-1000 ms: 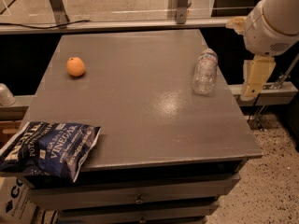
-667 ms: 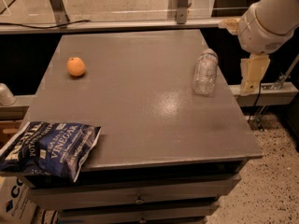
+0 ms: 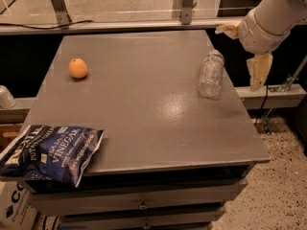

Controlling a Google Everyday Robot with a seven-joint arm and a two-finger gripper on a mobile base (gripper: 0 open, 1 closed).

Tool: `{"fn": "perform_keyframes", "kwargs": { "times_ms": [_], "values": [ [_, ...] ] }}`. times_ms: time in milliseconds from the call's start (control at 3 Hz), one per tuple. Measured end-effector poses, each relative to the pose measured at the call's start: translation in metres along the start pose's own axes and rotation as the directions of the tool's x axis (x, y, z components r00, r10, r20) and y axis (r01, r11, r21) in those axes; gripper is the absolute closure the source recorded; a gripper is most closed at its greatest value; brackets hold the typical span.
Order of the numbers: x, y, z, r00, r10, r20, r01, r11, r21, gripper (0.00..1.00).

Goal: Move water bottle near orange

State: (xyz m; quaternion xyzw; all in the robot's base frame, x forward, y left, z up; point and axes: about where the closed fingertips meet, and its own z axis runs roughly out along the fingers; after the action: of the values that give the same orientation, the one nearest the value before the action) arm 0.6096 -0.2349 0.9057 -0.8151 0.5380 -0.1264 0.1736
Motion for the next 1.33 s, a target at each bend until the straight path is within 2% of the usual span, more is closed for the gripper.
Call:
{"fn": "perform_keyframes", "kwargs": {
  "times_ms": [333,667,1000,1333],
  "values": [
    [0.006,-0.01,0.023,0.993,-0.116,0.015,0.116,0.9921,-0.047,0.0],
    [0.004,-0.02,0.046,0.978,-0.2,0.056,0.204,0.9757,-0.079,0.0],
    [-0.005,-0.029,0.066,0.961,-0.255,0.104,0.264,0.9606,-0.086,0.0],
    [-0.02,-0.032,0.085,0.95,-0.277,0.144,0.291,0.9525,-0.089,0.11]
  ]
}}
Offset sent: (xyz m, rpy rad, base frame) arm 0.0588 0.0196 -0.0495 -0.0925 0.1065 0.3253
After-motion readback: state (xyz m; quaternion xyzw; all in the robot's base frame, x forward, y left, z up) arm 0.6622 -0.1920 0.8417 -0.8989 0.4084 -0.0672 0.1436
